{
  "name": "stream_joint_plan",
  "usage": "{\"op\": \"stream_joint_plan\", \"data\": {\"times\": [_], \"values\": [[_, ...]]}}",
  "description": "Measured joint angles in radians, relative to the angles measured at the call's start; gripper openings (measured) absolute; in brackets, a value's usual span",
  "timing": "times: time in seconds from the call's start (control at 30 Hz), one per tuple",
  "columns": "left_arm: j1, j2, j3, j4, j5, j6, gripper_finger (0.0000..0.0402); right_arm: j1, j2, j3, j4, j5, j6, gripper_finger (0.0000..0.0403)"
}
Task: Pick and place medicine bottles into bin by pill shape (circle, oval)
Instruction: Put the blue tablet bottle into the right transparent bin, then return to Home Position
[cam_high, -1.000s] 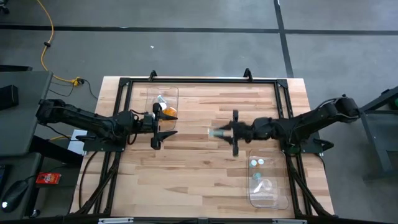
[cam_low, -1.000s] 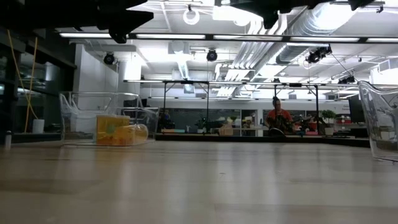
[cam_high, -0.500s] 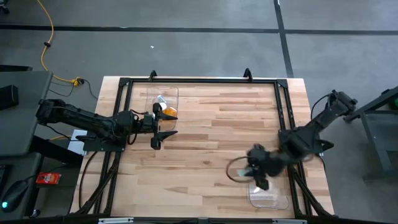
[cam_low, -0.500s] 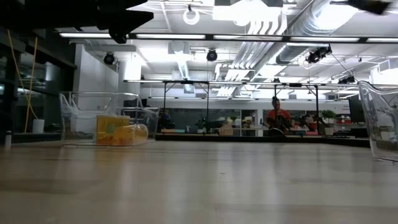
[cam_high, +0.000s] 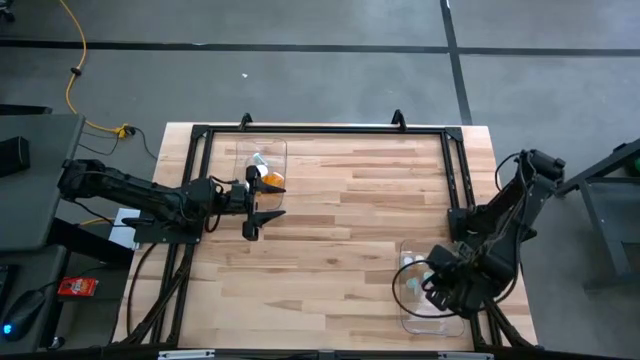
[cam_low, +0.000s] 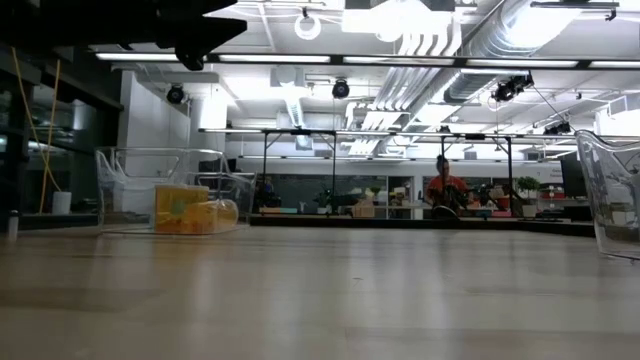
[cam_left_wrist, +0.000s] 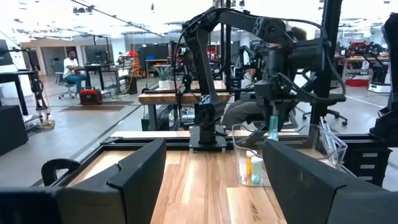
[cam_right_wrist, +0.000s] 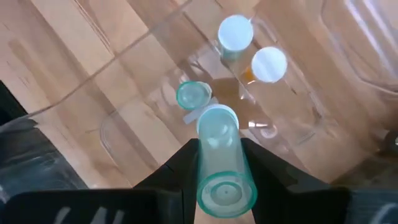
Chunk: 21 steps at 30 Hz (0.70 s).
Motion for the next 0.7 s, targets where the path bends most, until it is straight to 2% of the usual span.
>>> {"op": "stream_joint_plan", "data": {"times": [0.27,0.4,0.5,0.7], "values": [[0.0,0.0,0.0,-0.004,0.0,-0.007,0.0257,-0.016,0.105,0.0,-0.005,-0.105,-0.01,0.0094],[0.0,0.0,0.0,-0.003,0.0,-0.023,0.0257,-0.03,0.141,0.0,-0.029,-0.096,-0.012,0.0099],[0.0,0.0,0.0,-0.003,0.0,-0.023,0.0257,-0.044,0.154,0.0,-0.039,-0.078,-0.012,0.0118],[0.0,0.0,0.0,-0.003,-0.001,-0.023,0.0257,-0.066,0.158,0.0,-0.053,-0.076,-0.035,0.0191]]}}
